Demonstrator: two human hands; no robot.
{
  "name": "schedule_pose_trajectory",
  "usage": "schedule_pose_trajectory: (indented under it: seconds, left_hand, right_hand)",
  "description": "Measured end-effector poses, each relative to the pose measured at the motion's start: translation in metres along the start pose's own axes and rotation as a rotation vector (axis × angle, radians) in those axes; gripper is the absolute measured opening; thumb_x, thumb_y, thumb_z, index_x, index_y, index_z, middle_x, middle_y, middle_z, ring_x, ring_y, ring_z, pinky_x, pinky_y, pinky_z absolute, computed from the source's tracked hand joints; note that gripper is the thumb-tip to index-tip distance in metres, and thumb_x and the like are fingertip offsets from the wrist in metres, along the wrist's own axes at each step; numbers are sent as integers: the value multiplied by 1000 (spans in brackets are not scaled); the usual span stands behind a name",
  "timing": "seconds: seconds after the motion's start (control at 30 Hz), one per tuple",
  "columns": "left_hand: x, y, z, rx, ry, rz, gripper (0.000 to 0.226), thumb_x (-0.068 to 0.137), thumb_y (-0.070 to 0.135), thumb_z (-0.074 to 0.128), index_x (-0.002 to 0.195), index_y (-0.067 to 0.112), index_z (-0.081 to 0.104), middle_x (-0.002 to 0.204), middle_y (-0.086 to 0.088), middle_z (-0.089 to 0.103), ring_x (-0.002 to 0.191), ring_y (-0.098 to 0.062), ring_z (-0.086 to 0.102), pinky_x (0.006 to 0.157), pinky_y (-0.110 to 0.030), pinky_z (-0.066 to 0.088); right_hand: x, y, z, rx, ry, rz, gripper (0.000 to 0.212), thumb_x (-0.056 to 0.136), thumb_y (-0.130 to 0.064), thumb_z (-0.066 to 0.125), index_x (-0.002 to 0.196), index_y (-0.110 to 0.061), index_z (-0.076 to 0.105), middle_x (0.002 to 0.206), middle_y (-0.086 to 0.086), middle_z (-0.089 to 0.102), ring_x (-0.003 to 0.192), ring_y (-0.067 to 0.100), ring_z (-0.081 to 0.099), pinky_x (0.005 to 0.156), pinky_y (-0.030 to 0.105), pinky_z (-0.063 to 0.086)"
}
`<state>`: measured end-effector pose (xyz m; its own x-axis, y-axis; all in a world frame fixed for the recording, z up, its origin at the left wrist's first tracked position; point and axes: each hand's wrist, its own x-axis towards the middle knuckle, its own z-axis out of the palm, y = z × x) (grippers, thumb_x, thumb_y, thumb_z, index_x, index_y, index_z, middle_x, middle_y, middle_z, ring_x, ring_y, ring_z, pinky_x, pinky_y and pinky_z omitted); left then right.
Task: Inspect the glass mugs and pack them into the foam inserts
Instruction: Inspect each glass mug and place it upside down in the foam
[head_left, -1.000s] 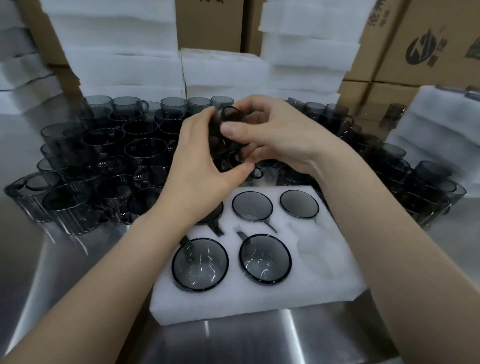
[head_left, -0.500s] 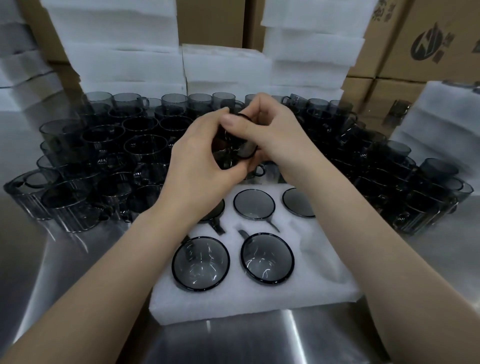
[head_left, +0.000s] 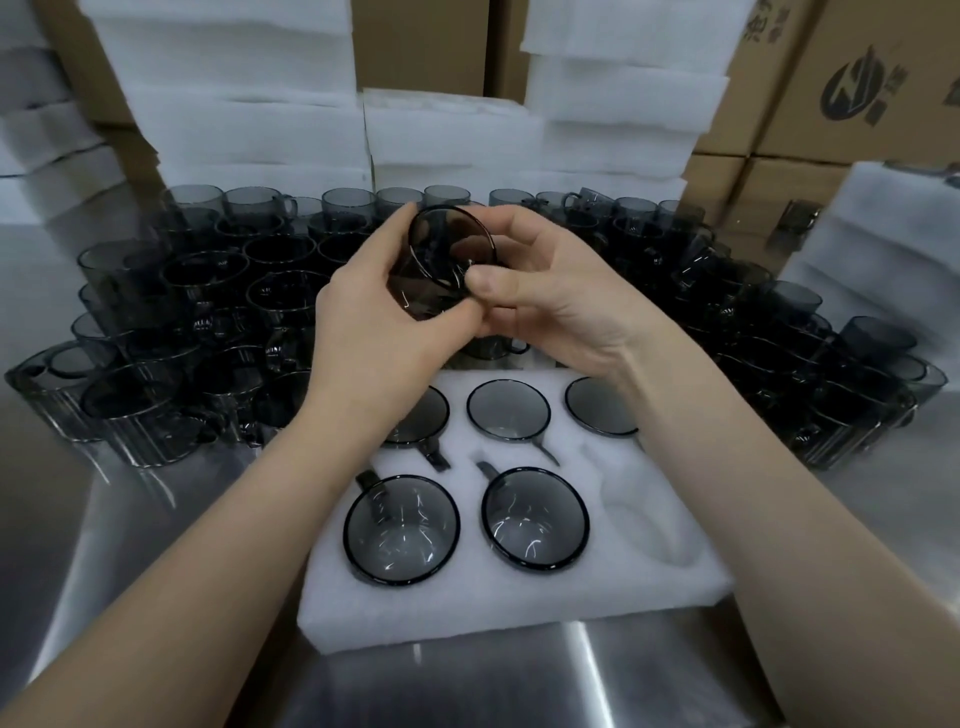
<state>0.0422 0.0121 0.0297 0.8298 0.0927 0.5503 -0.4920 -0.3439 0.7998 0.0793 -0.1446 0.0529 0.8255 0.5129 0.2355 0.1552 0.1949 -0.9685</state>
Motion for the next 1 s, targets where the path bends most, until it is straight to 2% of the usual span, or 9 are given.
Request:
schedule_pose_trajectory:
  seconds: [0.1, 0.17, 0.27, 0.37, 0.43, 0.5, 0.6, 0.77, 1.0]
  left_hand:
    - [-3, -1, 3, 106, -12, 22, 75, 64, 28, 72, 136, 20, 54, 117, 13, 66, 107, 6, 58, 92, -5, 42]
    - [-4, -1, 5, 163, -25, 32, 79, 66, 27, 76, 140, 22, 50, 125, 10, 64, 111, 4, 55, 88, 3, 35]
    - [-6, 0, 7, 167, -56, 82, 56, 69, 30, 78, 122, 27, 57, 108, 16, 66, 101, 5, 60, 86, -7, 44]
    - [-6, 2, 7, 179, -58, 109, 52, 71, 34, 79, 116, 29, 54, 101, 19, 64, 96, 7, 59, 81, -4, 42]
    - [-7, 3, 6, 160, -14, 108, 51, 71, 39, 78, 113, 30, 50, 96, 25, 62, 94, 13, 57, 75, 0, 39]
    - [-8, 5, 5, 110, 39, 112, 51, 72, 42, 76, 112, 31, 45, 91, 33, 60, 89, 17, 57, 72, 1, 38]
    - [-7, 6, 3, 1, 44, 128, 53, 74, 43, 70, 115, 26, 41, 97, 37, 59, 93, 9, 61, 78, -7, 45]
    - [-4, -2, 1, -189, -17, 107, 55, 82, 39, 70, 121, 22, 36, 116, 12, 61, 112, -13, 62, 99, -48, 49]
    - [-1, -6, 4, -75, 63, 40, 61, 64, 39, 78, 118, 30, 53, 121, 6, 59, 113, -3, 59, 100, -30, 49]
  right_hand:
    - [1, 1, 6, -291, 158, -31, 39, 68, -14, 80, 99, -17, 56, 101, 10, 60, 77, 20, 67, 56, 33, 55]
    - [2, 2, 11, -433, 244, -59, 40, 69, -24, 85, 92, -18, 52, 91, 6, 62, 67, 16, 65, 47, 29, 50]
    - [7, 5, 16, -528, 413, -145, 35, 79, -42, 76, 77, -19, 49, 65, -7, 58, 46, 13, 54, 35, 25, 39]
    - [9, 5, 13, -411, 483, -157, 34, 92, -44, 58, 69, -19, 52, 57, -4, 54, 38, 17, 46, 33, 22, 33]
    - [9, 4, 11, -185, 444, -61, 36, 99, -41, 48, 74, -20, 63, 66, 0, 64, 49, 22, 50, 41, 25, 40]
    - [8, 4, 6, -73, 340, 62, 43, 102, -43, 41, 82, -23, 73, 90, 5, 69, 75, 28, 56, 65, 35, 49]
    - [4, 4, 1, 120, 74, 228, 51, 101, -51, 33, 107, -16, 70, 110, 10, 66, 100, 28, 57, 82, 36, 52]
    - [0, 0, -2, 257, -24, 151, 31, 100, -31, 43, 111, -12, 65, 110, 10, 66, 97, 24, 61, 88, 39, 55]
    - [-2, -2, -3, 176, 54, -57, 40, 89, -10, 58, 129, -8, 57, 110, 6, 66, 97, 18, 63, 73, 28, 53]
